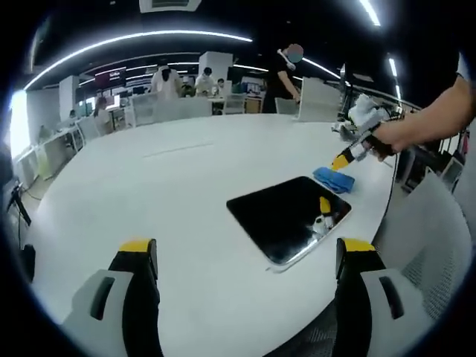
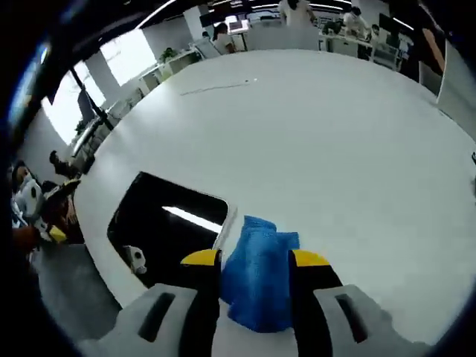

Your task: Wipe the mirror surface with the cleaning cloth until all visible marks leave the cleaned area.

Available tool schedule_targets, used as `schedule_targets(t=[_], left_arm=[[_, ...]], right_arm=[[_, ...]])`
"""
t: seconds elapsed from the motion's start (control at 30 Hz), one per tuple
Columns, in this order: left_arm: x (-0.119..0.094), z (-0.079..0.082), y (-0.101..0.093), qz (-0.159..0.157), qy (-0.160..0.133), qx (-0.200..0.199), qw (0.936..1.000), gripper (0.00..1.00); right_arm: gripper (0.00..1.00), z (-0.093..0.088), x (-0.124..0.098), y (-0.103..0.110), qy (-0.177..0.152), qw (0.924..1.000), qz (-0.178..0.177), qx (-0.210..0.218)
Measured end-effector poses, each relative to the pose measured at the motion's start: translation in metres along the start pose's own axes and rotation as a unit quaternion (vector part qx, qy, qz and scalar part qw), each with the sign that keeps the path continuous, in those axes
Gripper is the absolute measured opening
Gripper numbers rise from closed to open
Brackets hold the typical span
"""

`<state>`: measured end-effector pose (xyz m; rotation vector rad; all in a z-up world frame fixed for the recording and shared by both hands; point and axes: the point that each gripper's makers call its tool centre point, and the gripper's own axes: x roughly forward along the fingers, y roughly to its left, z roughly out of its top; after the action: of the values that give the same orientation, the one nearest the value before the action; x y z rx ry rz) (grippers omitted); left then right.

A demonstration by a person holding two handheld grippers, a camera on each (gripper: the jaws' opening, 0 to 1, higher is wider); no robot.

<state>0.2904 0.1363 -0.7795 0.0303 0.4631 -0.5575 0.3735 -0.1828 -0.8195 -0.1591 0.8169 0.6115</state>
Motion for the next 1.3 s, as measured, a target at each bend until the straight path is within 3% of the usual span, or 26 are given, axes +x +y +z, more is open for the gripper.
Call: schedule_targets(t=[0.07, 0.1, 0.17, 0.3, 0.4, 0.5, 0.63, 0.73, 0.8, 0.9, 1.1, 1.3], left_arm=[[0.000, 0.001, -0.001, -0.003, -0.003, 0.001, 1.0000, 0.99], [0.000, 0.001, -0.002, -0.004, -0.002, 0.002, 1.0000, 0.99], [0.001, 0.000, -0.004, -0.006, -0.001, 0.002, 1.0000, 0.99], [-0.001, 0.003, -0.004, -0.006, -0.010, -0.002, 0.9999, 0.99], [0.000, 0.002, -0.009, -0.013, -0.009, -0.003, 0.9999, 0.99], [-0.003, 0.000, -0.014, -0.012, 0.000, 0.017, 0.9998, 0.99], [-0.003, 0.013, -0.004, 0.001, -0.016, 0.005, 0.9999, 0.99], [-0.002, 0.000, -0.003, 0.000, 0.009, 0.007, 0.9999, 0.99], [-0.002, -0.002, -0.006, -0.007, 0.015, -0.015, 0.9998, 0.99], [-0.003, -0.001, -0.010, -0.008, 0.016, -0.002, 0.9998, 0.99], [0.000, -0.006, -0.009, -0.003, 0.019, 0.013, 0.9997, 0.99], [-0.001, -0.009, -0.002, 0.005, 0.025, 0.007, 0.9996, 0.99]], right_arm=[[0.54, 0.006, -0.017, 0.006, -0.045, 0.9980, 0.017, -0.040], [0.61, -0.001, -0.022, 0.002, -0.034, 0.9986, 0.009, -0.039], [0.74, -0.005, -0.035, 0.003, -0.054, 0.9980, 0.024, -0.023], [0.83, -0.020, -0.056, -0.009, -0.077, 0.9969, 0.013, 0.008], [0.96, -0.025, -0.067, -0.010, -0.109, 0.9935, 0.020, 0.024], [0.98, -0.035, -0.076, -0.012, -0.110, 0.9937, 0.015, 0.018], [0.98, -0.040, -0.087, -0.016, -0.118, 0.9929, 0.011, -0.006], [0.98, -0.046, -0.090, -0.023, -0.109, 0.9940, 0.003, -0.013], [0.98, -0.053, -0.091, -0.031, -0.099, 0.9950, -0.010, -0.007], [0.98, -0.054, -0.092, -0.031, -0.106, 0.9943, -0.002, 0.005], [0.98, -0.062, -0.091, -0.026, -0.100, 0.9949, 0.006, -0.013], [0.98, -0.064, -0.098, -0.032, -0.113, 0.9934, -0.015, -0.015]])
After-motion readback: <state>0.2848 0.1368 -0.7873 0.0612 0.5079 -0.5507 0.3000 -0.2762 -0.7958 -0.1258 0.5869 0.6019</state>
